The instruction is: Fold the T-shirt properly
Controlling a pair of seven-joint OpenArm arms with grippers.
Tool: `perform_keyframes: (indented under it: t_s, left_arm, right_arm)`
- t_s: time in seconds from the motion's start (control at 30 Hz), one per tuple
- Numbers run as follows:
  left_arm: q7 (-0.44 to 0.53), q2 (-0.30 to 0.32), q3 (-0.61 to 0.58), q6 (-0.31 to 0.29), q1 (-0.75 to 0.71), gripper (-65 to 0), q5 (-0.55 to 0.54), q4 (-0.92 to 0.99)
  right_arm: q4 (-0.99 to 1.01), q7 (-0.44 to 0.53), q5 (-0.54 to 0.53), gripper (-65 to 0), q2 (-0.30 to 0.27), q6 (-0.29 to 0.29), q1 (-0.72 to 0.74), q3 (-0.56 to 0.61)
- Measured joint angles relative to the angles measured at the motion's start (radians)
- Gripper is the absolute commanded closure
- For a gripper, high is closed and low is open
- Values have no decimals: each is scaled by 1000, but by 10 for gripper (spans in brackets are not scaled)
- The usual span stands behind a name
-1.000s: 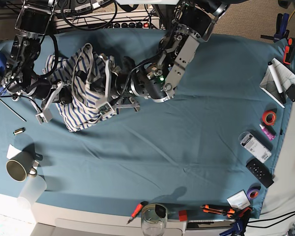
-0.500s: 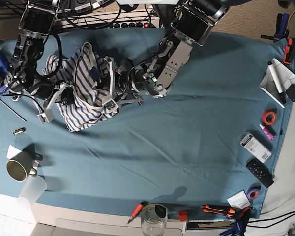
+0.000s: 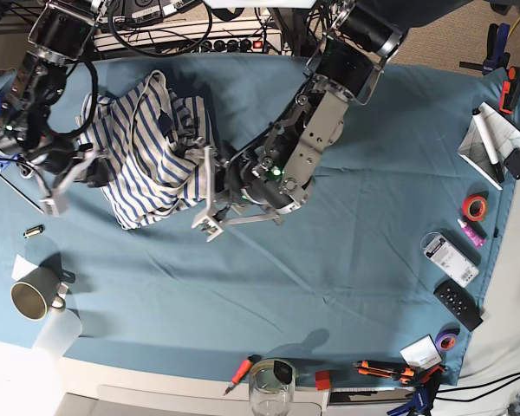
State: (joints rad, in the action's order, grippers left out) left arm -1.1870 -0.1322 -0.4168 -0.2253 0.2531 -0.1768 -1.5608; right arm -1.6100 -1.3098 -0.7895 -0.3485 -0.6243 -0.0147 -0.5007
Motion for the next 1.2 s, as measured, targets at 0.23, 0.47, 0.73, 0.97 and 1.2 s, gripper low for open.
perform_keyframes:
  t_s: [0.23, 0.47, 0.73, 0.97, 1.2]
  left_arm:
    - [-26, 0, 206, 8, 18, 0, -25, -45]
    - [-35, 130, 367, -3, -12, 0, -142, -105]
    - [-33, 298, 533, -31, -143, 0, -279, -234]
    - [-29, 384, 687, -98, -291, 0, -418, -369]
    - [-39, 420, 814, -113, -436, 0, -489, -452]
  right_arm:
    - [-2, -78, -219, -23, -67, -36, 1, -119]
    - [-2, -106, -284, -23, -94, -69, -2, -128]
    - [-2, -106, -354, -23, -91, -72, -2, -128]
    - [-2, -105, -360, -23, -86, -72, -43, -128]
    - [-104, -107, -358, -23, -86, -72, -163, -127]
